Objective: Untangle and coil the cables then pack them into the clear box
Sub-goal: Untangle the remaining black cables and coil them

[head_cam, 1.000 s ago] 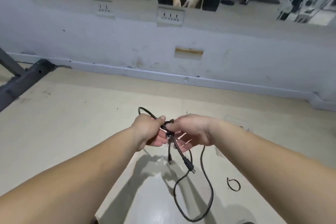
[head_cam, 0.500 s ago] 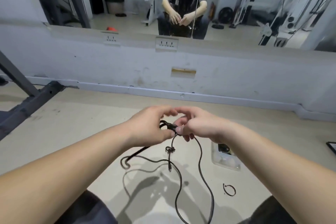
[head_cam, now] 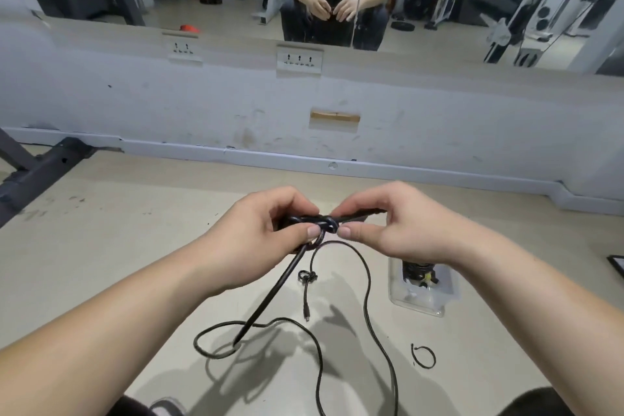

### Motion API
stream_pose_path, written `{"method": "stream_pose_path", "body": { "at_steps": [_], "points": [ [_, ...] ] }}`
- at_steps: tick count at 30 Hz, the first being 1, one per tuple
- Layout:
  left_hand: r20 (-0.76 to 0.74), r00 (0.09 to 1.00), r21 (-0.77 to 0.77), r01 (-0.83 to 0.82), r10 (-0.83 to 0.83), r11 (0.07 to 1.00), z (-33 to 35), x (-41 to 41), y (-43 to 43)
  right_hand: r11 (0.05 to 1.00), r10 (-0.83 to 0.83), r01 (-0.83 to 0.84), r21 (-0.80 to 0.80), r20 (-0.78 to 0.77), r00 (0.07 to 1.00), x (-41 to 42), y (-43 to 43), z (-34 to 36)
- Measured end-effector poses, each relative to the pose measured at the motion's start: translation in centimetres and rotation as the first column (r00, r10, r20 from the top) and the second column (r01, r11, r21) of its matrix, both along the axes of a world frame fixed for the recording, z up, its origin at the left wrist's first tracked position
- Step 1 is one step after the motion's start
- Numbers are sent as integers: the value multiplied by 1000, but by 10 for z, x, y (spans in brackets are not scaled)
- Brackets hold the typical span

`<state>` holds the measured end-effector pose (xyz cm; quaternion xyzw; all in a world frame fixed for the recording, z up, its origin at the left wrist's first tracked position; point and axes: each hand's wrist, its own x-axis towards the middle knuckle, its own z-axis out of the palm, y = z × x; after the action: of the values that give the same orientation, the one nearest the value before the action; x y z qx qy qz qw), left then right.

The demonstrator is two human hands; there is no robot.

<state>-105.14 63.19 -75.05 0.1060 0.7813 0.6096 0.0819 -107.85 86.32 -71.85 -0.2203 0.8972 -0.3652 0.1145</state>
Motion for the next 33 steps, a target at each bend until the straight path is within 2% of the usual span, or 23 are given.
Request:
{"method": "stream_pose_path", "body": {
  "at_steps": [4, 6, 8, 11, 15, 19, 21, 26, 30, 33],
  "points": [
    [-1, 999, 26, -32, 32, 999, 0, -6, -2, 999, -43, 43, -28, 5, 999, -14, 1, 2],
    [-16, 998, -22, -60, 59, 998, 0, -9, -5, 992, -108, 108, -60, 4, 994, -18, 0, -1],
    [-122, 985, -117, -138, 124, 983, -3, -10, -8, 977, -145, 152, -147, 59, 988, -20, -5, -5],
    [-265, 941, -166, -257, 208, 952, -4, -9, -5, 934, -87, 152, -324, 206, 975, -18, -13, -10],
    [-248, 934, -48, -277, 257, 960, -2, -12, -7, 846, 25, 143, -514, 306, 952, -18, -14, -8],
    [-338, 925, -179, -245, 174, 953, -3, -11, -7, 831, -69, 255, -495, 363, 929, -16, -13, -9],
    [-332, 929, -173, -230, 163, 958, -6, -10, -5, 824, -106, 302, -479, 394, 913, -14, -15, -11],
    [-334, 942, -268, -134, 39, 954, -9, -4, 1, 841, -112, 295, -453, 388, 915, -8, -24, -17],
    [-302, 950, -157, -137, 84, 978, -8, -2, 8, 829, -52, 237, -507, 352, 935, -2, -29, -18],
    [-294, 949, -72, -139, 112, 988, -6, -1, 12, 808, -115, 261, -528, 293, 949, -4, -29, -18]
  ]
}}
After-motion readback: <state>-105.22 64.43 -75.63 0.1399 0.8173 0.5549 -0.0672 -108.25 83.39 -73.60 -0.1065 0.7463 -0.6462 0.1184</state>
